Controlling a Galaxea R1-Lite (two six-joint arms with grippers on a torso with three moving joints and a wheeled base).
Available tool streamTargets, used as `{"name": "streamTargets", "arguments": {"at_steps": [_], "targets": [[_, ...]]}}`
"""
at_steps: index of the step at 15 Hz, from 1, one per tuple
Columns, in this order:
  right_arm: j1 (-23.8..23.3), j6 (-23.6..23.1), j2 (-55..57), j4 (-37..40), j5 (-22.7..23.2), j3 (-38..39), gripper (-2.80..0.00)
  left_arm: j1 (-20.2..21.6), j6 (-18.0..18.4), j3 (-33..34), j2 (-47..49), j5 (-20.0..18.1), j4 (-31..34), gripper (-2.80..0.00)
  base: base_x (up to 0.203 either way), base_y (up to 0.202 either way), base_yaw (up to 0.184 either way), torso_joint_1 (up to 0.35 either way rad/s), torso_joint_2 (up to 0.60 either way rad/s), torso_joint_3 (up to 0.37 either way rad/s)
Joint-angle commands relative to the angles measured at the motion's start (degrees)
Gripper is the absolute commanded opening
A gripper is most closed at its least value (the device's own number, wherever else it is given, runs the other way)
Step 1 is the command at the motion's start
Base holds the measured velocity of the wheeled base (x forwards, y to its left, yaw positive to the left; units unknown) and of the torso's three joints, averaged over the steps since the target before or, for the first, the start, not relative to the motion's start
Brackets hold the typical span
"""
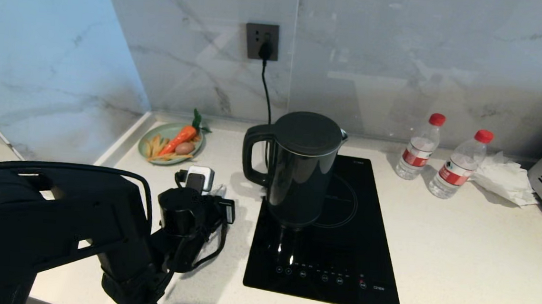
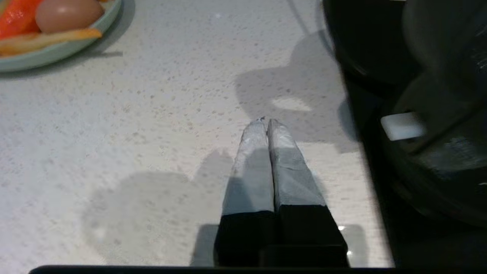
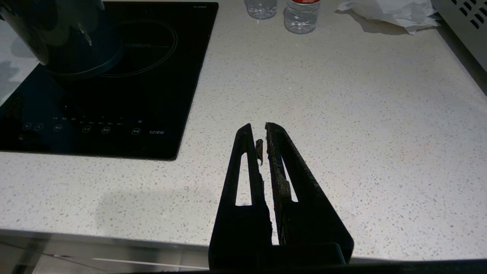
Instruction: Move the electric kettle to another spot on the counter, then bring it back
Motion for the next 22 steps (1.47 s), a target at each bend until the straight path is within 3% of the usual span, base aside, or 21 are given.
{"name": "streamTargets", "arguments": {"at_steps": [1,3,5,16,22], "targets": [[-0.02,-0.01,0.0,-0.05,-0.04,0.02,-2.8,2.34,-0.21,-0.6,2.72,-2.52,-0.49,-2.8,0.0,0.0,0.0,0.0,0.0,0.0],[0.04,-0.01,0.0,-0.05,0.03,0.07,-2.8,2.97,-0.15,-1.19,3.63,-6.45,-0.49,-2.8,0.0,0.0,0.0,0.0,0.0,0.0],[-0.04,-0.01,0.0,-0.05,-0.04,-0.01,-2.8,2.43,0.08,-3.69,5.38,-7.13,-0.49,-2.8,0.0,0.0,0.0,0.0,0.0,0.0],[-0.04,-0.01,0.0,-0.05,-0.04,-0.01,-2.8,-4.25,-0.1,-6.98,9.89,-6.98,-0.49,-2.8,0.0,0.0,0.0,0.0,0.0,0.0],[-0.04,-0.01,0.0,-0.05,-0.04,-0.01,-2.8,-5.95,-0.15,-13.12,11.24,-4.27,-0.49,-2.8,0.0,0.0,0.0,0.0,0.0,0.0]]}}
